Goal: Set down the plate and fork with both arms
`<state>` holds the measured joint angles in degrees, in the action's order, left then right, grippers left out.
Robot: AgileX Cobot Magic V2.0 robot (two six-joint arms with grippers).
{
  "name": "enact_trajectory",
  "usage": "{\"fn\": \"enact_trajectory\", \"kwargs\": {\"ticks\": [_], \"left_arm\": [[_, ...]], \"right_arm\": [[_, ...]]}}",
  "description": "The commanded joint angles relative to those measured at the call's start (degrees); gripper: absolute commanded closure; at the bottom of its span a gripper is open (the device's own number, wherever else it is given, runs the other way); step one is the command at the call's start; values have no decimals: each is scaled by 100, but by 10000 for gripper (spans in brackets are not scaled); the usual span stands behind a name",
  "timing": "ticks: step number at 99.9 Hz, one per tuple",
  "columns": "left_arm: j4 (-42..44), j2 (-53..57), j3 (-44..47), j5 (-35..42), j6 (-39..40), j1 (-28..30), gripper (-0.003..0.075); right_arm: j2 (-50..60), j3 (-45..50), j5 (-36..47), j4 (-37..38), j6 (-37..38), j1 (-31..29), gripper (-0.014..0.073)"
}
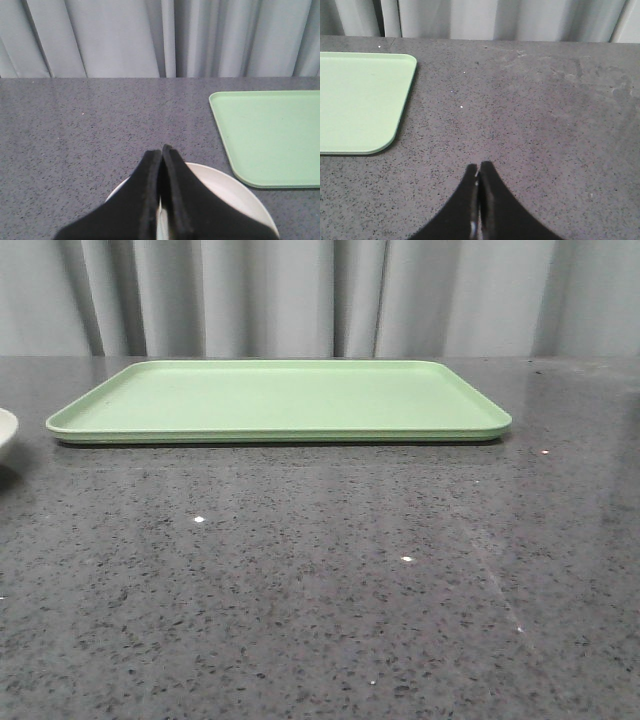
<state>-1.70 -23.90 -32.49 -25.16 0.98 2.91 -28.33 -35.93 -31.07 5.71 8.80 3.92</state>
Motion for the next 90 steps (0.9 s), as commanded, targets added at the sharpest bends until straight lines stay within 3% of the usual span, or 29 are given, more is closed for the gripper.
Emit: {"fn": "enact_trajectory", "kwargs": {"ticks": [1, 26, 51, 60, 90], "left_arm": [[250, -104, -252, 207, 44, -1, 718], [1788, -398, -796, -516, 1148, -1, 703], [2025, -1001, -1237, -683, 1245, -1, 444], [2185, -1242, -1335, -762, 1515, 13, 400], [2161, -2211, -1843, -1059, 1595, 359, 382]], "right_arm": [[-83, -177, 388, 29, -7, -3, 659], [-83, -177, 388, 29, -7, -3, 659], [-83, -177, 399, 29, -7, -3, 659], [-83, -177, 399, 29, -7, -3, 659], [-83, -183, 405, 29, -7, -3, 659]]}}
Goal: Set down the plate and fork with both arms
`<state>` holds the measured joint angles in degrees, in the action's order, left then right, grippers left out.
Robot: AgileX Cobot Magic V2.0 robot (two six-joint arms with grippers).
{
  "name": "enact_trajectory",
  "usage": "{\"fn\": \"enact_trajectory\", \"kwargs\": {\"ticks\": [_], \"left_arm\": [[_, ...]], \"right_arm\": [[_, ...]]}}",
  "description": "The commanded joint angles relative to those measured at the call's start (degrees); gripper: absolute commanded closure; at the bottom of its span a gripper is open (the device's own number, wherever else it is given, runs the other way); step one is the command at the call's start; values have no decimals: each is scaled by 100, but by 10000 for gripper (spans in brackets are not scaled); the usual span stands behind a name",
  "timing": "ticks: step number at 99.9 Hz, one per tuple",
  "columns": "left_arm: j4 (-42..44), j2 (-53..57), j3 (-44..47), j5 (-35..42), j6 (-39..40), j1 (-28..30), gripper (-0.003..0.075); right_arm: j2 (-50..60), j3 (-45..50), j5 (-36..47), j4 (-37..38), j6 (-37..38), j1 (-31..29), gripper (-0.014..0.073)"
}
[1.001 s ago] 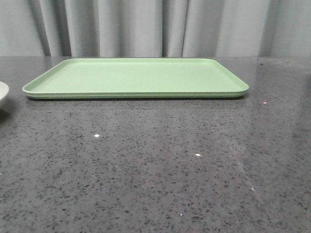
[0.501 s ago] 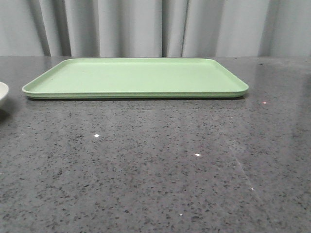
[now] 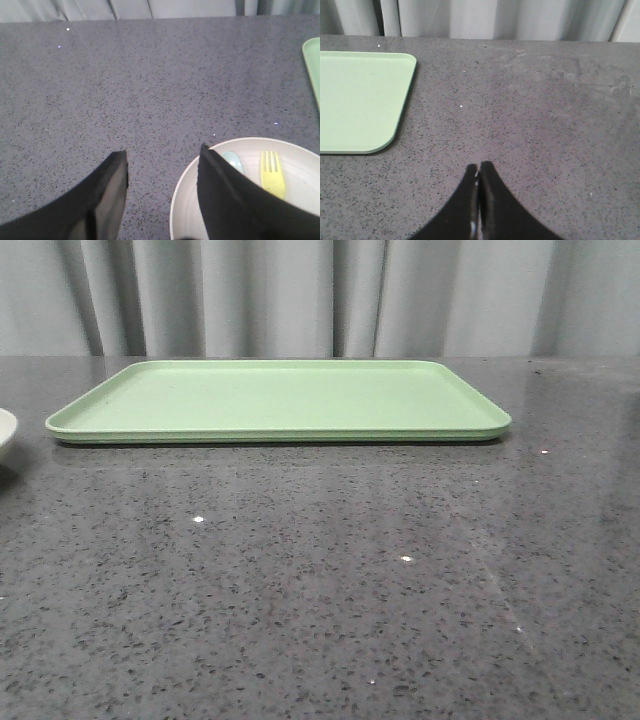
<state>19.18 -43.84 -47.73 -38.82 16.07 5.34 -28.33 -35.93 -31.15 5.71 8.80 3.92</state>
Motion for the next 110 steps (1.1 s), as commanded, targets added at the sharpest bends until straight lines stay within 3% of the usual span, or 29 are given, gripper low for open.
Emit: {"fn": "enact_trajectory", "kwargs": {"ticks": [1, 46, 110], "left_arm": [[73, -237, -339, 306, 86, 129, 382], [-1318, -1795, -581, 38, -906, 932, 384], [-1505, -3229, -581, -295, -1315, 980, 384]], "right_arm": [[-83, -183, 412, 29, -7, -3, 659], [-83, -183, 412, 29, -7, -3, 659], [-83, -183, 412, 29, -7, -3, 659]]}}
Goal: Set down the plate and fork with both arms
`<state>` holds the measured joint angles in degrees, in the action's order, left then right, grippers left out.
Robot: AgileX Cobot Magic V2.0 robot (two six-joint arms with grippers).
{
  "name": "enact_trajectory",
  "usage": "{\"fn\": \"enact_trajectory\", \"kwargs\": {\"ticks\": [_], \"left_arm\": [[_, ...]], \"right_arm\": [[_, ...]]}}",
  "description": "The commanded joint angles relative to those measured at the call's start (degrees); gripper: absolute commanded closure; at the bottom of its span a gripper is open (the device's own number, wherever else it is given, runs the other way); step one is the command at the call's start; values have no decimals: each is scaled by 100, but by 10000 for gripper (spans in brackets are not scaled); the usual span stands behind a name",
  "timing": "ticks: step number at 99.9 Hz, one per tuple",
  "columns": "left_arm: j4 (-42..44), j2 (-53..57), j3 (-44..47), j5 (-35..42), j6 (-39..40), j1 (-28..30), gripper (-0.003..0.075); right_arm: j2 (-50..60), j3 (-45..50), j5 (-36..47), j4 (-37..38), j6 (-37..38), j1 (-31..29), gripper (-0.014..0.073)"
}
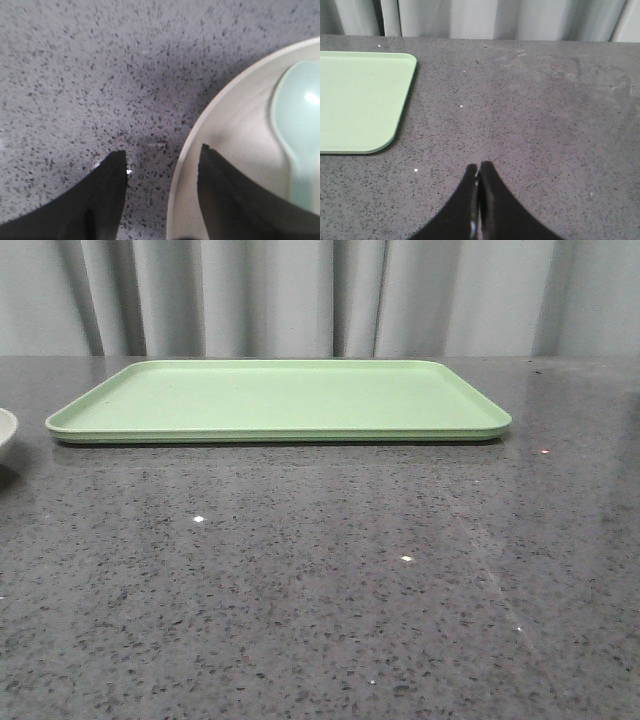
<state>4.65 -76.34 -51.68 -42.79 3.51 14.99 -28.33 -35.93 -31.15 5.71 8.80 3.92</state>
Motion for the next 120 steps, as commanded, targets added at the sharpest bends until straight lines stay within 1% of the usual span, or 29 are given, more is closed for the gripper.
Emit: {"fn": "enact_trajectory", "kwargs": {"ticks": [1, 18, 25, 32, 49, 56, 69, 87, 94, 102, 105, 112, 120], "left_arm": [[-52, 18, -185, 91, -59, 16, 384], [-101, -105, -185, 54, -72, 16, 385], [-101, -105, -185, 54, -72, 16, 401], [-101, -105, -185, 54, -72, 16, 458], [-101, -105, -185, 54, -72, 16, 669], [-101, -105, -185, 50, -72, 16, 739], [-79, -105, -190, 9, -72, 16, 741], [-144, -48, -371, -310, -175, 105, 741], [-528, 75, -513, -415, -514, 327, 740], [-1407, 234, -721, -543, -1124, 745, 741], [-1564, 266, -786, -587, -1256, 891, 741], [-1901, 322, -932, -669, -1401, 1181, 741], [-2169, 344, -1062, -748, -1555, 1262, 741]], "right_arm": [[-83, -183, 412, 29, -7, -3, 659], [-83, -183, 407, 29, -7, -3, 659], [-83, -183, 407, 29, -7, -3, 659], [-83, -183, 407, 29, -7, -3, 659], [-83, -183, 407, 29, -7, -3, 659], [-83, -183, 407, 29, -7, -3, 659], [-83, -183, 407, 29, -7, -3, 659], [-83, -183, 395, 29, -7, -3, 659], [-83, -183, 395, 29, -7, -3, 659], [-83, -183, 395, 29, -7, -3, 659], [-83, -183, 395, 29, -7, -3, 659], [-83, -183, 395, 29, -7, -3, 659], [-83, -183, 395, 29, -7, -3, 659]]}}
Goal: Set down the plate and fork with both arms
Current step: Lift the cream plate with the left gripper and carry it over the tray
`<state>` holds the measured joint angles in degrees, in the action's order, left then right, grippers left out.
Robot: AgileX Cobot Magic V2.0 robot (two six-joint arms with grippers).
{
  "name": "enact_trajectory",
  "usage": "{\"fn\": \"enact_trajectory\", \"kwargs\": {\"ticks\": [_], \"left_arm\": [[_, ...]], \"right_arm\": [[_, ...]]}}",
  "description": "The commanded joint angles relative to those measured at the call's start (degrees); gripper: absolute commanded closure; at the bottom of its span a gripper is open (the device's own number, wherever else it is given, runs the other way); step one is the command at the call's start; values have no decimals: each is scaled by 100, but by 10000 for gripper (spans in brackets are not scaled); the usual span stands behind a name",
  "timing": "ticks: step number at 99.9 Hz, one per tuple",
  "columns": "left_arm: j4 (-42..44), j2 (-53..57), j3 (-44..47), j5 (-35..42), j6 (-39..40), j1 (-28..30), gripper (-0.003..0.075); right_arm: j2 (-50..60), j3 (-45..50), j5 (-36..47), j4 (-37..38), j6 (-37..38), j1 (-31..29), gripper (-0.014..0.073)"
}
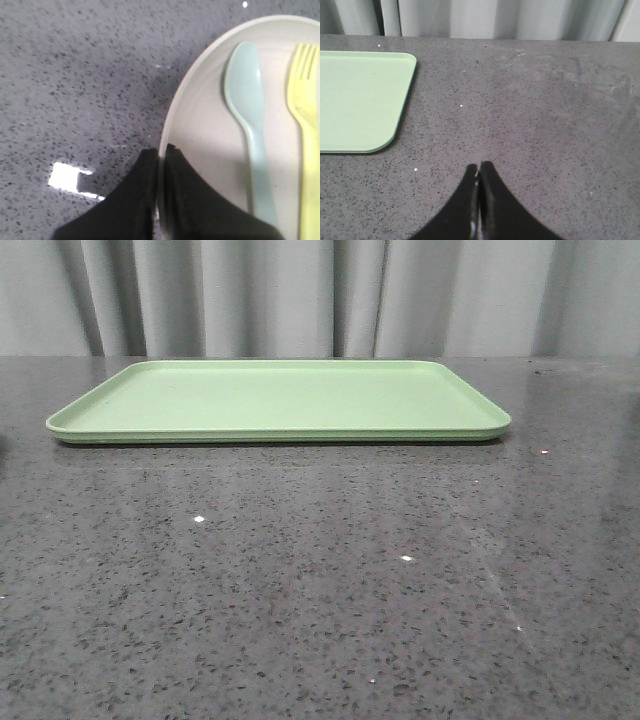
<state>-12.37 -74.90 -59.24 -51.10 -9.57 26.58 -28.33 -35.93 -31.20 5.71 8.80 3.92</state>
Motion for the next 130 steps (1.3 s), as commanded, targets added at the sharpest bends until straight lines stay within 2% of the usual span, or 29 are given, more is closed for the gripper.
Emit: {"fn": "enact_trajectory", "kwargs": {"ticks": [1, 15, 43, 64, 90, 117, 130], "left_arm": [[-521, 200, -318, 69, -281, 104, 741], [-1380, 189, -591, -12, -755, 92, 741], [-2463, 36, -1320, -130, -1038, -53, 741], [-2494, -648, -2132, -76, -922, -1228, 741], [-2326, -1954, -3386, 52, -365, -2681, 741], [-1853, -3080, -4730, 30, 198, -3735, 741], [-1722, -3407, -5115, 17, 370, -3950, 741]], "right_arm": [[-83, -183, 400, 29, -7, -3, 659], [-83, -183, 388, 29, -7, -3, 659], [-83, -183, 388, 29, -7, -3, 659], [-83, -183, 393, 29, -7, -3, 659], [-83, -183, 364, 29, -7, -3, 659], [-83, -183, 334, 29, -7, -3, 659], [-83, -183, 334, 29, -7, -3, 659]]}}
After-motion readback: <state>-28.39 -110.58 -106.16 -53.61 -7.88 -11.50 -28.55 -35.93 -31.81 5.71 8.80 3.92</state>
